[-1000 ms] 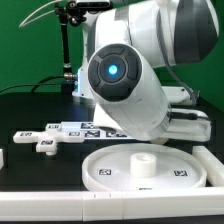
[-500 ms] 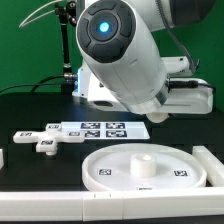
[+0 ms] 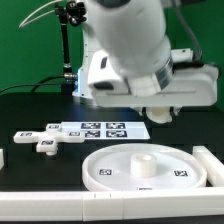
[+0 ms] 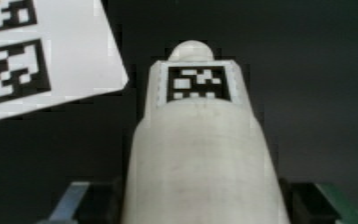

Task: Assemble round table

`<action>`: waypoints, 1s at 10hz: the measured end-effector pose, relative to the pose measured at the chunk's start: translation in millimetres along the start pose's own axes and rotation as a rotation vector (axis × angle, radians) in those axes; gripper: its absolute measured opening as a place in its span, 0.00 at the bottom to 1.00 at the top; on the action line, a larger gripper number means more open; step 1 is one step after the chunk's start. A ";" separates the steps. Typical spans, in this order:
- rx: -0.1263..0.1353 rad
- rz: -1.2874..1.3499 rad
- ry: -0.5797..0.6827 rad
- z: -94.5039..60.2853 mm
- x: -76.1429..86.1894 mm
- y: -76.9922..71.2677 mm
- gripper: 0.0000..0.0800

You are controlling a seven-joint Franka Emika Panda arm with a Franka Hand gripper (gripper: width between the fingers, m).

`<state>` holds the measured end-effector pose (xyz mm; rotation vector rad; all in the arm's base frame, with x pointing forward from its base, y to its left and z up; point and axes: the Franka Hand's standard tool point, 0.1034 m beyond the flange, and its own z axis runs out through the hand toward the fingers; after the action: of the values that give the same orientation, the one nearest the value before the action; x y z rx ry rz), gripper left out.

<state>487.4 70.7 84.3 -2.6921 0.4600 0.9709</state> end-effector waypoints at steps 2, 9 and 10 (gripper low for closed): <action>-0.002 -0.025 0.165 -9.4 8.2 -10.4 0.51; -0.030 -0.166 0.608 -43.3 21.6 -3.8 0.51; -0.025 -0.164 0.620 -51.2 21.4 -7.4 0.51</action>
Offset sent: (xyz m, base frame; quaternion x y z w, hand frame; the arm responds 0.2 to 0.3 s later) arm 0.0000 0.0000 0.0000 0.0000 0.1938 0.0000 0.9810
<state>535.2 56.2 109.7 -2.9575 0.3230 0.0798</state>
